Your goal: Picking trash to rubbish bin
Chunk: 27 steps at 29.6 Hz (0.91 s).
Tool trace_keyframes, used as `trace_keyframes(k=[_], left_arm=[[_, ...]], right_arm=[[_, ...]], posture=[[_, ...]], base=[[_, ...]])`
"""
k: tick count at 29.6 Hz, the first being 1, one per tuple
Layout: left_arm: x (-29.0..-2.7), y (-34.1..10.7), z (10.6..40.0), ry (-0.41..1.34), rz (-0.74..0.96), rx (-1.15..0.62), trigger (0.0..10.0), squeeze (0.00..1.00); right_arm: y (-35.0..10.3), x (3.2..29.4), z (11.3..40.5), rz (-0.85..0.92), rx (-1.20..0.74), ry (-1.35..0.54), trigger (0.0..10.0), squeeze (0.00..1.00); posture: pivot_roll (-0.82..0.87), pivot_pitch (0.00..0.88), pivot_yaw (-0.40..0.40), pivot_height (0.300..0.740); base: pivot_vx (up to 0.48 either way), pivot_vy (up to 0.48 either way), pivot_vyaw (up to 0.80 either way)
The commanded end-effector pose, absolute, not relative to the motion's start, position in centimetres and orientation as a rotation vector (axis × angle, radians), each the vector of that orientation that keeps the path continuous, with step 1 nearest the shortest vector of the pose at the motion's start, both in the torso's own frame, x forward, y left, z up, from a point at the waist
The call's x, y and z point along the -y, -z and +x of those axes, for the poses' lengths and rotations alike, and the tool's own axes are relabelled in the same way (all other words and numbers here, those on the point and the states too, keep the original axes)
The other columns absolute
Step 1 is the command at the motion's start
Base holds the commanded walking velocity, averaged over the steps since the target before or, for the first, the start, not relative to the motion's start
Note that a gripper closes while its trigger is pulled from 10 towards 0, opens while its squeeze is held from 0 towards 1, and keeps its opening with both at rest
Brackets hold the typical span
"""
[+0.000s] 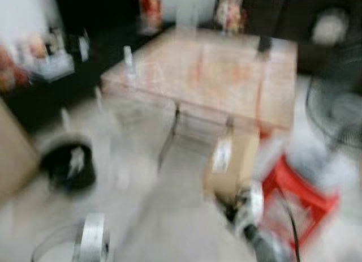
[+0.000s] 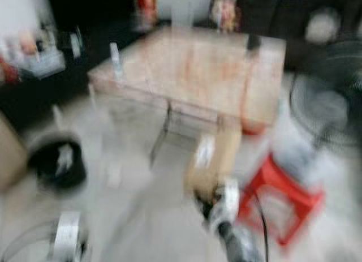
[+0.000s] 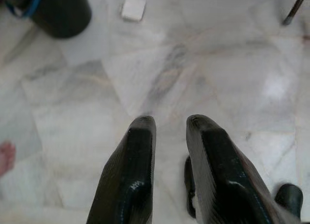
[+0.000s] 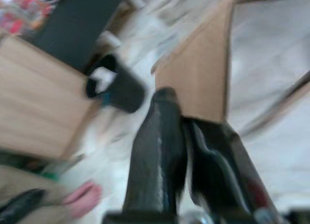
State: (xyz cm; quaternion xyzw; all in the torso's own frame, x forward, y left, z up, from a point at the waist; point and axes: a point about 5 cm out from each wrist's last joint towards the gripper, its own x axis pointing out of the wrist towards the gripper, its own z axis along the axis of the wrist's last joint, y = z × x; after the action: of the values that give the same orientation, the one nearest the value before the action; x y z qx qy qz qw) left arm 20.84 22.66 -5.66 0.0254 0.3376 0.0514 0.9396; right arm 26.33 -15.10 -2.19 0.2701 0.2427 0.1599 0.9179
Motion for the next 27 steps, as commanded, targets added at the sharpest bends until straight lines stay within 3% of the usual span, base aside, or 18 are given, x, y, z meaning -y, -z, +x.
trace_keyframes(k=[1, 7, 12, 27], left_arm=[[-22.7, 5.6, 20.9, -0.12, 0.05, -0.693, 10.0, 0.0], [-22.9, 5.9, 20.6, -0.122, 0.069, -0.723, 10.0, 0.0], [-23.0, 6.0, 20.4, -0.131, 0.072, -0.738, 10.0, 0.0], [-22.7, 6.6, 19.7, -0.139, 0.068, -0.777, 10.0, 0.0]], right_arm=[[2.8, 16.0, 25.9, 0.502, -0.541, -0.258, 10.0, 0.0], [4.6, 17.2, 24.4, 0.288, -0.69, -0.088, 10.0, 0.0], [5.8, 17.7, 22.9, 0.244, -0.781, 0.019, 10.0, 0.0], [8.1, 16.3, 19.4, 0.143, -0.938, 0.008, 10.0, 0.0]], posture=[[0.01, 0.0, -0.012, 0.74], [0.01, 0.0, -0.011, 0.74], [0.01, 0.0, -0.01, 0.74], [0.01, 0.0, -0.022, 0.74]], base=[[0.0, 0.0, 0.0], [0.0, 0.0, 0.0], [0.0, 0.0, 0.0], [0.0, 0.0, 0.0]])
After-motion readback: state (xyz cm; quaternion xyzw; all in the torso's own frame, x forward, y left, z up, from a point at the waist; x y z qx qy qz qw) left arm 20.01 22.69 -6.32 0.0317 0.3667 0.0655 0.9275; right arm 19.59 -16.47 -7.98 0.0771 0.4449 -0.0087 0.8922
